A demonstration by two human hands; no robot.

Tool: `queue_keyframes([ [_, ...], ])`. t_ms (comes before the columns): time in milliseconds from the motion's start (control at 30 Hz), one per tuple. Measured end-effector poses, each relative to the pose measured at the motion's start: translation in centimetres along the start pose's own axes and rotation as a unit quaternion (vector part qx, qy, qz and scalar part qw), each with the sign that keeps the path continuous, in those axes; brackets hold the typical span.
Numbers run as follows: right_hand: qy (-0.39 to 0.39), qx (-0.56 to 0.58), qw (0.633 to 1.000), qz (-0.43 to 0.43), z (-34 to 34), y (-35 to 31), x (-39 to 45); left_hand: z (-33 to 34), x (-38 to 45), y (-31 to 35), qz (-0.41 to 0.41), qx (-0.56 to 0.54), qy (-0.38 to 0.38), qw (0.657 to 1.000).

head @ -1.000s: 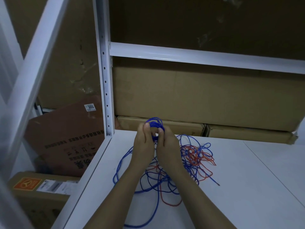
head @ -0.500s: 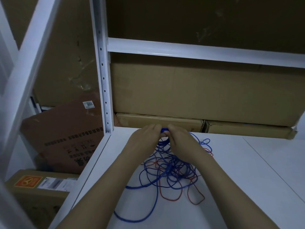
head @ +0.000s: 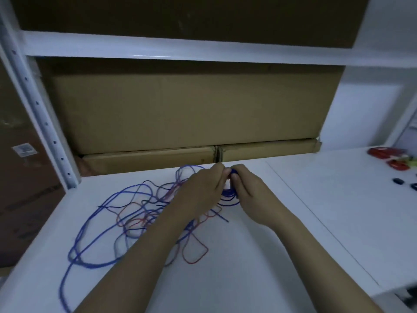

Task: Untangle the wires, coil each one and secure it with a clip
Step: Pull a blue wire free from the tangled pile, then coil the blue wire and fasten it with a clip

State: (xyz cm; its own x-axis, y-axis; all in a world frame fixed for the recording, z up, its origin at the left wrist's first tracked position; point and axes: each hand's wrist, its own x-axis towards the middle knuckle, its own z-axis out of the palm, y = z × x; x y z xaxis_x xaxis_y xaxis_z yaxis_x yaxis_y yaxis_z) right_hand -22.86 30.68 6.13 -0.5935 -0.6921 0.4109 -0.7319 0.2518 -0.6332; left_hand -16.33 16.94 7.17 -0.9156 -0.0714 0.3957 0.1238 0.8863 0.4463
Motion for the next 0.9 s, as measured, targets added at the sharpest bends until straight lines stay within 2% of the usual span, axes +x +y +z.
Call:
queue_keyframes([
  [100,0.081,-0.008,0.996,0.028,-2.8,3.2,-2.3,4.2,2.7,3.9,-0.012,-0.014,0.000,1.000],
  [167,0.106,-0.021,0.993,0.041,-5.4,5.6,-3.9,7.0,4.3,7.0,-0.032,-0.065,-0.012,0.997],
  [267,0.099,-0.032,0.992,0.070,-10.3,9.6,-6.7,11.7,6.3,11.7,-0.082,-0.175,-0.031,0.981],
  [400,0.083,0.027,0.990,0.113,-17.1,14.7,-10.7,17.7,8.4,18.0,-0.114,-0.276,-0.075,0.951],
  [500,0.105,0.019,0.986,0.125,-21.5,17.7,-13.2,21.4,10.1,22.3,-0.082,-0.294,-0.099,0.947],
  [633,0.116,-0.024,0.984,0.132,-25.8,21.9,-15.4,25.2,12.7,26.4,-0.085,-0.305,-0.124,0.940],
  [900,0.127,-0.051,0.978,0.161,-33.0,31.8,-16.9,33.2,19.9,32.0,-0.076,-0.235,-0.182,0.952],
])
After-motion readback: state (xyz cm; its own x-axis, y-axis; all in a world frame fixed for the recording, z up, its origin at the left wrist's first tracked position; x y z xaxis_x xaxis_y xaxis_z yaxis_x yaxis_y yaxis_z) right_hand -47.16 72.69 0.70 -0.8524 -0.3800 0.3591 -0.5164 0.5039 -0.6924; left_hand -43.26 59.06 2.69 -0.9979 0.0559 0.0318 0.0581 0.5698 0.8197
